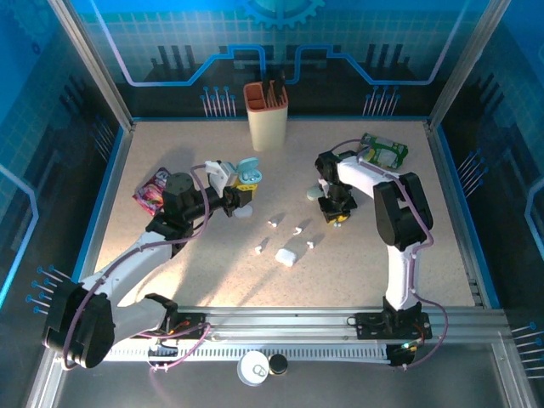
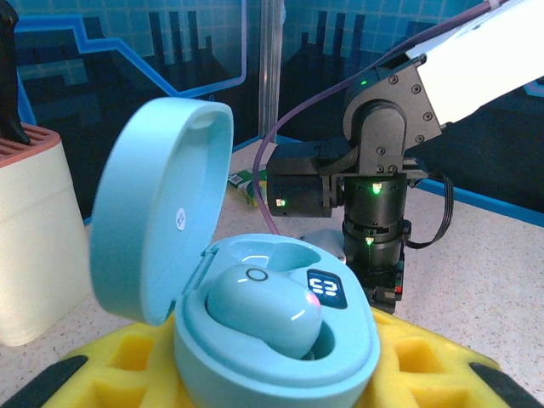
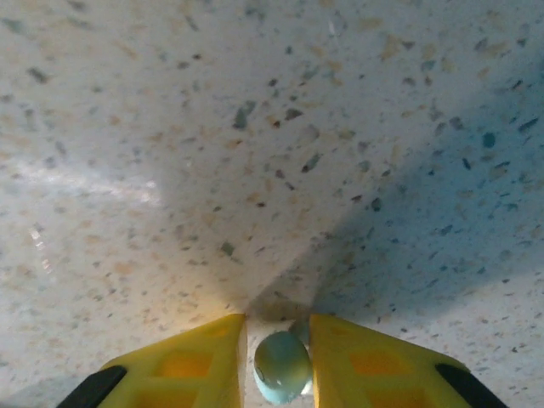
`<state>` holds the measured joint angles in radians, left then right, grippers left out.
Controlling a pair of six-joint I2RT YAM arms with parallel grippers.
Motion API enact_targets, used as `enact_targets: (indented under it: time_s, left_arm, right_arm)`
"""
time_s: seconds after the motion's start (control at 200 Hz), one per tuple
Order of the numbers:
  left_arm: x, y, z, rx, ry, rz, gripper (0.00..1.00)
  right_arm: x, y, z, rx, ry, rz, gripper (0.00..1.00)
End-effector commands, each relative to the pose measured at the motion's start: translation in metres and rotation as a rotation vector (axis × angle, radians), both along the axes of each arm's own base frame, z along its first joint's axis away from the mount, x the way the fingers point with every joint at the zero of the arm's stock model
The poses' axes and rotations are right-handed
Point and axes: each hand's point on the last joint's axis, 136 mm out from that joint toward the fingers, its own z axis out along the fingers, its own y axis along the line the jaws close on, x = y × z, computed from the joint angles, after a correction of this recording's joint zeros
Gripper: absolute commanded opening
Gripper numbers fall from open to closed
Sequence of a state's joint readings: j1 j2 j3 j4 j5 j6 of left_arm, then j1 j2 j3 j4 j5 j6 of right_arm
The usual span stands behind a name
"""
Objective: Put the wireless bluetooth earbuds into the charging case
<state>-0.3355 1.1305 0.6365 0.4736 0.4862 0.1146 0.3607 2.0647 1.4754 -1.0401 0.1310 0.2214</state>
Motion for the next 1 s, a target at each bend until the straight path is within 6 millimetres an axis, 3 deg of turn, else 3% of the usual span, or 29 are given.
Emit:
enact_targets:
  time_s: [0.0,0.125,0.305,0.455,0.65,0.996]
  left_arm:
    - [-0.001,0.002,0.013,0.008,-0.044,-0.005,0.35]
    - [-0.002,0.002,0.013,0.009,-0.045,-0.008,0.35]
    - [0.000,0.000,0.015,0.010,-0.049,-0.013,0.35]
    - [0.002,-0.001,0.013,0.004,-0.045,-0.017,0.35]
    - [0.001,-0.001,0.015,0.005,-0.048,-0.020,0.35]
    - [0.001,-0.002,0.014,0.004,-0.044,-0.025,0.35]
  right_arm:
    - [0.000,-0.005,0.001,-0.054,0.019,0.034,0.26]
    - [0.001,-0.007,0.007,-0.090,0.002,0.039,0.29]
    - [0.003,-0.007,0.023,-0.146,-0.050,0.030,0.41]
    - [0.000,0.000,0.021,-0.178,-0.067,0.029,0.44]
    - [-0.002,0.001,0.013,-0.261,-0.053,0.051,0.39]
    - [-0.004,-0.004,0.017,-0.410,-0.061,0.084,0.30]
